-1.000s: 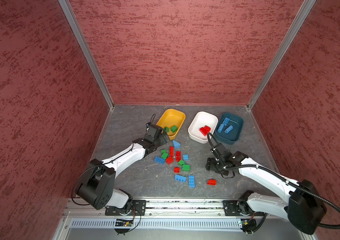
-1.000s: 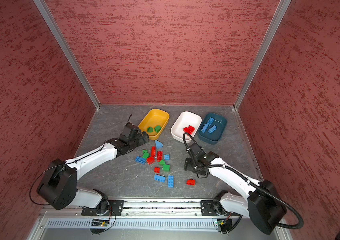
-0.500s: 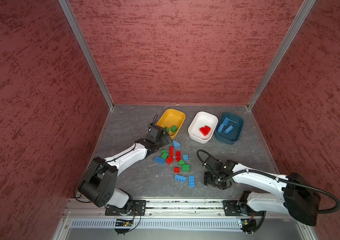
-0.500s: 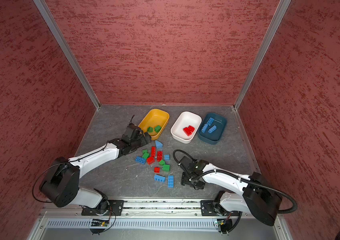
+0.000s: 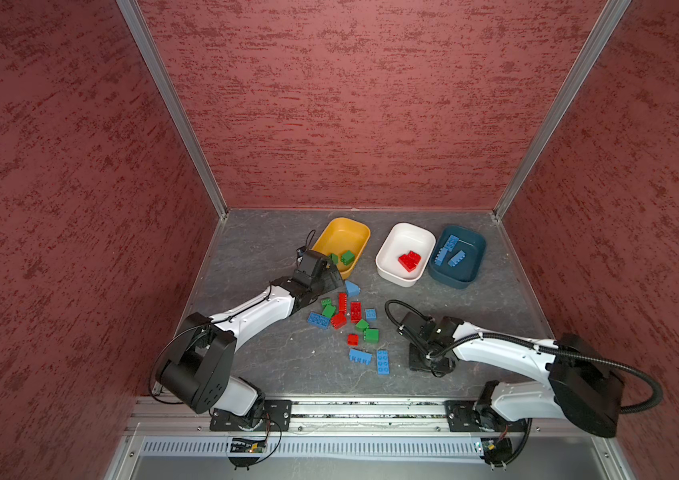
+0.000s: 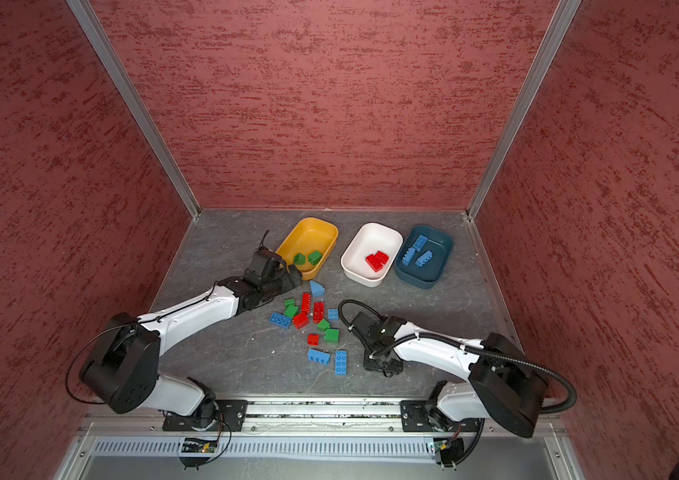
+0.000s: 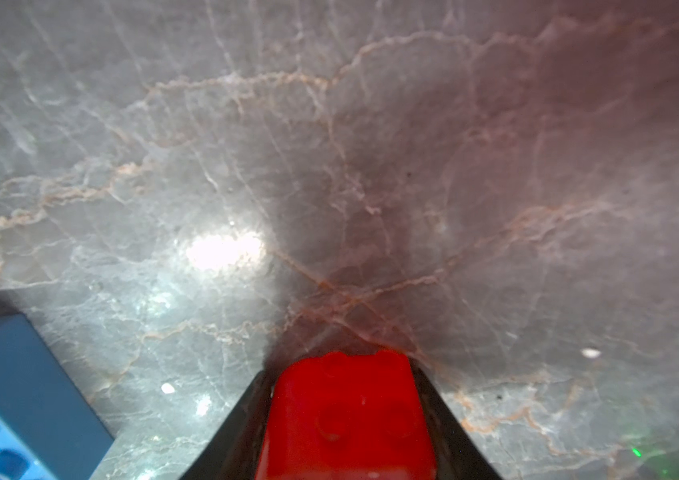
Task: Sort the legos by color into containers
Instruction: 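Carry the red brick into the white bin and open the right gripper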
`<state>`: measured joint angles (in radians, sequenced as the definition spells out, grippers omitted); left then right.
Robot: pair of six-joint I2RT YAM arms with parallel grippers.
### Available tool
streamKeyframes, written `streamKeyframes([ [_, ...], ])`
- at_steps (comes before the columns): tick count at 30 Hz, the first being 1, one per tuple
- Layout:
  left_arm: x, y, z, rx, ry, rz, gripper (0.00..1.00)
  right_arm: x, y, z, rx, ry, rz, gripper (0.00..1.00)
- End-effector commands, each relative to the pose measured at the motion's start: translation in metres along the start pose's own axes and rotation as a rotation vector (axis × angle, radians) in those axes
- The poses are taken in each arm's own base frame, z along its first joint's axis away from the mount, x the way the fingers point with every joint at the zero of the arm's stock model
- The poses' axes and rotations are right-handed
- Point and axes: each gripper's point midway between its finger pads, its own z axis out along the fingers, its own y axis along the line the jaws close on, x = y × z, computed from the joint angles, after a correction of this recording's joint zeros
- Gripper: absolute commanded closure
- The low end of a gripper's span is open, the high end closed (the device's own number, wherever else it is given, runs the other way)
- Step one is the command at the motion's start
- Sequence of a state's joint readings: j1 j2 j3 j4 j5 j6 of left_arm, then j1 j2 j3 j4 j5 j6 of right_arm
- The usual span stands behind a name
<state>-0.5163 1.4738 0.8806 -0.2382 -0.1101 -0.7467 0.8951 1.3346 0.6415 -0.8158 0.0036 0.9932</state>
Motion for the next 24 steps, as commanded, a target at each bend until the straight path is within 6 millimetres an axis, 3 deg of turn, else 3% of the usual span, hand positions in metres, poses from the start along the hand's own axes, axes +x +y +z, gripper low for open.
streamKeyframes([
  [1,-0.002,-0.004,0.003,0.001,-0.003,0.01,0.01,-0.016,0.015,-0.005,-0.043,-0.075,-0.024,0.55],
  [12,-0.005,-0.006,0.0,-0.006,-0.009,0.027,0.01,-0.127,0.059,-0.05,-0.113,-0.363,-0.113,0.6],
  [21,-0.002,0.003,-0.007,-0.062,0.009,0.056,0.0,-0.239,0.077,-0.088,-0.224,-0.617,-0.046,0.6],
  [24,0.001,0.013,-0.007,-0.12,0.031,0.055,0.01,-0.276,0.073,-0.096,-0.227,-0.684,-0.01,0.6],
])
